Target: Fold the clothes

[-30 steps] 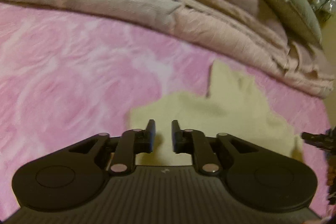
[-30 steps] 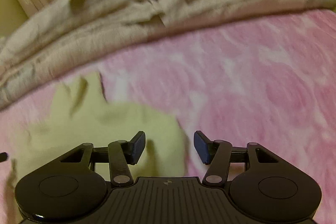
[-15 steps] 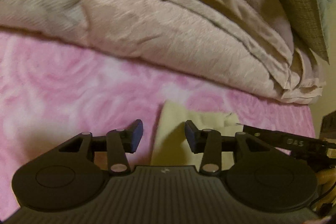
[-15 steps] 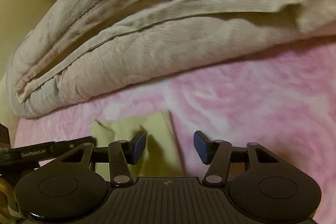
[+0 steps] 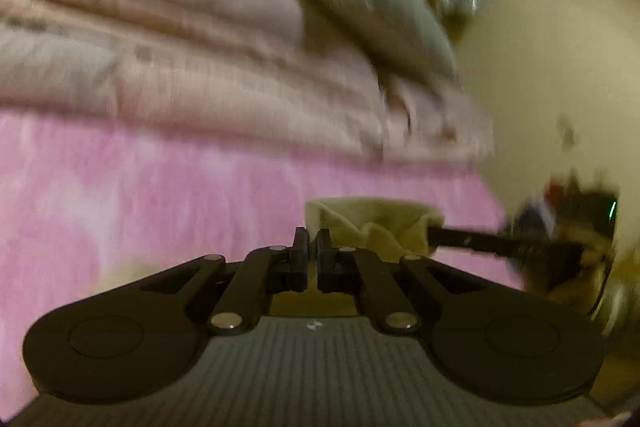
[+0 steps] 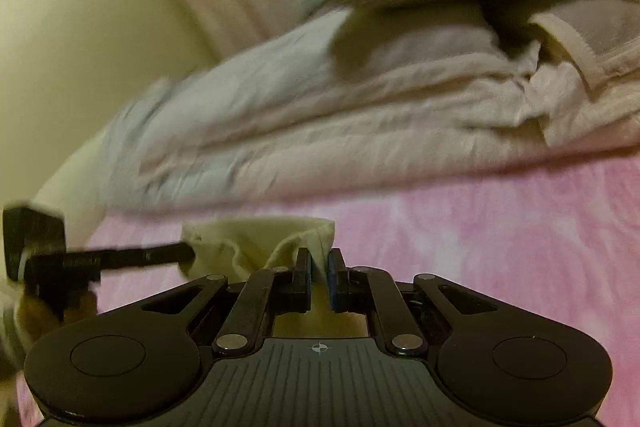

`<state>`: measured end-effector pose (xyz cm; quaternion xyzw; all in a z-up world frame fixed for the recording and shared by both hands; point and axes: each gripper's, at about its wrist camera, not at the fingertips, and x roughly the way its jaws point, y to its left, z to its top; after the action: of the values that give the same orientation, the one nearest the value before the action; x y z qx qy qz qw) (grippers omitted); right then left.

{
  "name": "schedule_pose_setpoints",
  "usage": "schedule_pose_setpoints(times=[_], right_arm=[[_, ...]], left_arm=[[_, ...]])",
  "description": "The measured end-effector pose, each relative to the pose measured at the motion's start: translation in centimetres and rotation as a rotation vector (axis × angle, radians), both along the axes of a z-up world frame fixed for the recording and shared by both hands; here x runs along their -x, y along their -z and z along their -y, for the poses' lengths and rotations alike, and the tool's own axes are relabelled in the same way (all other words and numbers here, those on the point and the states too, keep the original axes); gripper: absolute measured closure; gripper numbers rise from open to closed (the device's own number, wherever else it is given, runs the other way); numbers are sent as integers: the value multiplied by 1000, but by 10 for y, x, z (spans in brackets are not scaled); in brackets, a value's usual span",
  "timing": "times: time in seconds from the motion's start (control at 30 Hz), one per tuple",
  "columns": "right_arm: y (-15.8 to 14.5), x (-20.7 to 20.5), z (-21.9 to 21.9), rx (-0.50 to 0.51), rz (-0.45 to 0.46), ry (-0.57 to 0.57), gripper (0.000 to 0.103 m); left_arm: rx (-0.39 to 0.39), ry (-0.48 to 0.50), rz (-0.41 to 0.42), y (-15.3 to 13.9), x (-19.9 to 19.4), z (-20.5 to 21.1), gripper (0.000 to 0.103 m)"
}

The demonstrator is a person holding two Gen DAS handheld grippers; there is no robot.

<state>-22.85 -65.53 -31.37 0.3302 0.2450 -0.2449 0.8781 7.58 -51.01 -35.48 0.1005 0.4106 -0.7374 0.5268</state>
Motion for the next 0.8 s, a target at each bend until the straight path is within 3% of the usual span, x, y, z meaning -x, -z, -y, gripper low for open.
schedule_pose_setpoints(times=[0.07,0.1,0.13,0.2,0.33,0.37,0.4,0.5,0.6,0.7,0.8], right_arm=[[9,5,-31,-68,-124,-48,95],[13,8,-44,-94,-184,-64,82],[16,10,-54,-89,-240,-50,56],[20,14,-72,-74,-337,-21,34],[3,14,-65,-41,-266,91,37],[0,9,-62,-41,-239,106,45],[-3,4,-58,-41,-212,121,64],[-2,-16,-57,-18,-147,124,68],[28,-34,-67,7,-265,66,68],[59,-33,-79,37,-380,33,68],[37,-22,-90,82,-372,43,68]], left_arm=[[-124,11,77,16,9,-27,100],[-176,7,106,21,11,-37,101],[-174,-5,109,17,10,-43,101],[-171,-28,115,9,8,-55,101],[-72,-69,120,-13,14,-47,100],[-52,-66,129,-16,20,-39,100],[-36,-60,137,-16,26,-32,100],[-63,-16,191,4,51,-11,100],[-161,25,332,41,74,-11,99],[-119,-34,376,35,77,-30,97],[-75,-77,390,18,80,-64,97]])
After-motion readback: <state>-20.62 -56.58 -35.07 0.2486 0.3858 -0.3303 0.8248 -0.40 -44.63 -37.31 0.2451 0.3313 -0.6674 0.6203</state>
